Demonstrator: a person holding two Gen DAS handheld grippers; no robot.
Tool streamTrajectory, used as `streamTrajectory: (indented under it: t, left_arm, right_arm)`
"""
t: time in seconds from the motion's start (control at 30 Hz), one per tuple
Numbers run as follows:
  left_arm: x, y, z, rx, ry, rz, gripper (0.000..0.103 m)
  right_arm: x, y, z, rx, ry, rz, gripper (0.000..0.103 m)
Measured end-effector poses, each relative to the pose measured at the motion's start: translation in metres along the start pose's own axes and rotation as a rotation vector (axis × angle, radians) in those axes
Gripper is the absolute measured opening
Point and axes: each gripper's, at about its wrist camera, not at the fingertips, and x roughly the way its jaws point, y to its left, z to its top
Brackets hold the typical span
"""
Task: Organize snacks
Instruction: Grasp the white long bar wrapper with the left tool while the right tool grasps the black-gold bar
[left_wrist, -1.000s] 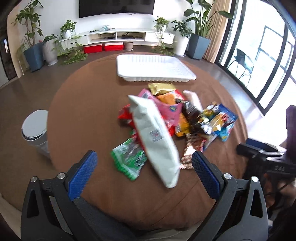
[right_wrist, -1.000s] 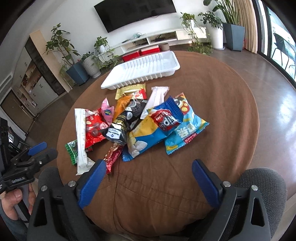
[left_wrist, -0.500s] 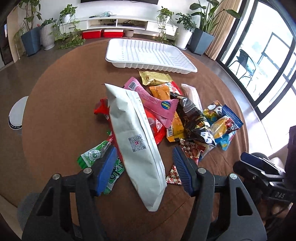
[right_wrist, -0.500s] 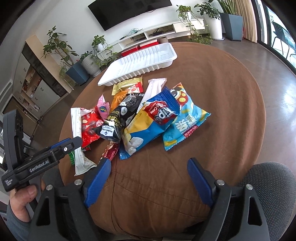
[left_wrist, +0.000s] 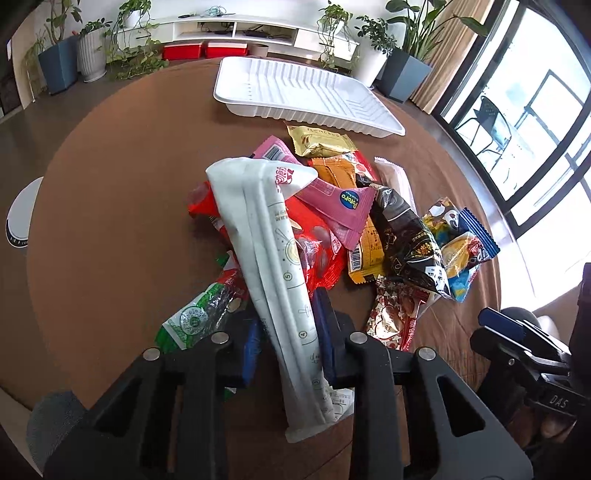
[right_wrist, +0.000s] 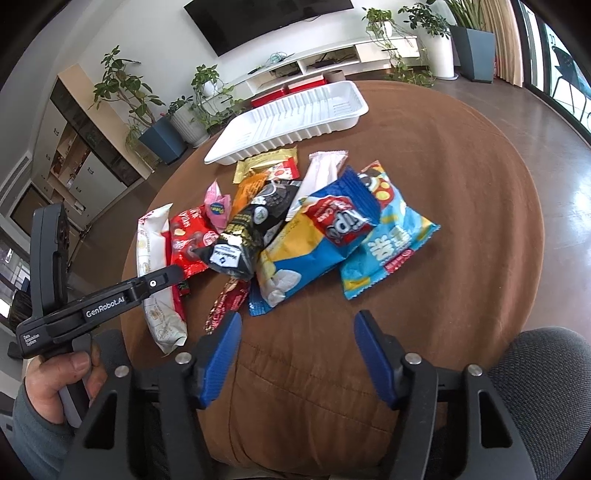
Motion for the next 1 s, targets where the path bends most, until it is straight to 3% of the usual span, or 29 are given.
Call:
streamTrajectory:
  t: [0.23,0.43,0.7,1.0]
  left_arm:
    - [-0.004,0.008,-0.005,-0.01,-0.009,-0.038,0.019]
    - [-0.018,0.012,-0.017,-0.009,-0.021,-0.071,0.016]
    - [-0.022,0.013,-0.026,0.001,-0.034,-0.085,0.016]
    - [-0.022,0.011,-0.028,0.011,-0.044,-0.1,0.015]
  right_arm:
    - [-0.001,0.018,0.011,0.003,0.017,0.116,0.065]
    - [0.002,0.036,0.043,0.007,-0.001,0.186,0.062]
    - [0.041,0.044,0.079,0.025,0.059,0.105,0.051]
    - [0.068,0.04,0.088,0.032,0.128,0.029,0.051]
